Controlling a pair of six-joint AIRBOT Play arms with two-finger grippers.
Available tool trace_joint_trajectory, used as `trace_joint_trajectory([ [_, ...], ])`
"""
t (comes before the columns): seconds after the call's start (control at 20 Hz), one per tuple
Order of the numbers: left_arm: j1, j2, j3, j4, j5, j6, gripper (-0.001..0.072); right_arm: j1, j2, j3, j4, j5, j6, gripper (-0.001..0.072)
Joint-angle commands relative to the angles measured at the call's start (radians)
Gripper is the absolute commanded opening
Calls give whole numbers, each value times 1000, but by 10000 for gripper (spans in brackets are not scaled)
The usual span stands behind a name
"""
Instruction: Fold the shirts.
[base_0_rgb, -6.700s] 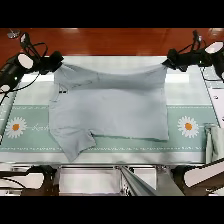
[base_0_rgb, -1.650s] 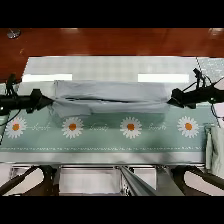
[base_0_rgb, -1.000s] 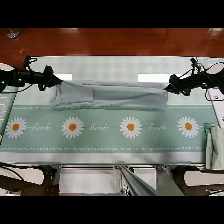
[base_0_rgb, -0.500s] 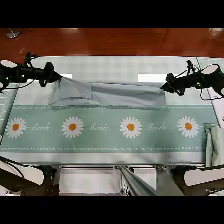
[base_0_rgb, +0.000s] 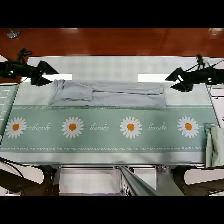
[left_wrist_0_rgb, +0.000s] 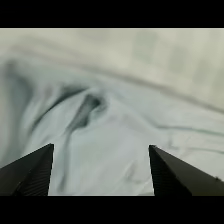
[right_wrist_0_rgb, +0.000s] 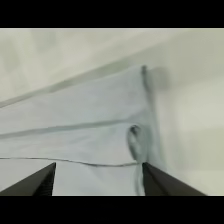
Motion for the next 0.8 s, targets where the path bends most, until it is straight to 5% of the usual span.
trace_joint_trajectory([
  [0.0, 82, 104, -27, 285, -90, -114, 706, -107, 33, 15, -131, 122, 4, 623],
  [0.15, 67, 311, -281, 204, 129, -16, 705, -130, 27, -87, -104, 90, 3, 622],
  [0.35, -87, 588, -675, -90, 347, 132, 704, -74, -35, -120, 11, 55, -40, 621],
  [0.45, -188, 684, -768, -76, 470, 189, 703, -44, -67, -120, 44, 69, -42, 621],
  [0.75, -286, 710, -771, -76, 514, 186, 703, 27, -142, -49, 40, 69, -14, 621],
])
